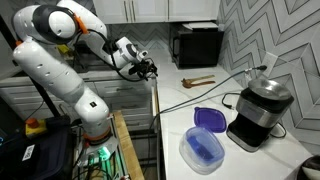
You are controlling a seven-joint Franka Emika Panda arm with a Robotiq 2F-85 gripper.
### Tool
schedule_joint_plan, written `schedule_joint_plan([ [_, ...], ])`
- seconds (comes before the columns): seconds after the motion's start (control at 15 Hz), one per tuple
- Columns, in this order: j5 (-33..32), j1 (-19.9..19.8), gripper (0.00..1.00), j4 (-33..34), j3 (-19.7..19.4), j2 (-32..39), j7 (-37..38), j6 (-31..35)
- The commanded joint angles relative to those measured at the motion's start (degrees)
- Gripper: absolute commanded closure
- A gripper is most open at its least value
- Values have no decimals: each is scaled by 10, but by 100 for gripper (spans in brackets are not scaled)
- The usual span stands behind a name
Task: Put the spoons in the open drawer
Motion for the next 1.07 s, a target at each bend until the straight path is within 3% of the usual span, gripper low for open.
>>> schedule_joint_plan([
  [0.0,151,10,0,-33,-13,-74,-48,13],
  [0.4,318,13,0,-46,-6,-184,-64,-36],
  [0.8,406,14,0,-38,-9,-283,-60,-219],
  [1.0,429,4,0,-35,-10,-315,-54,-281],
])
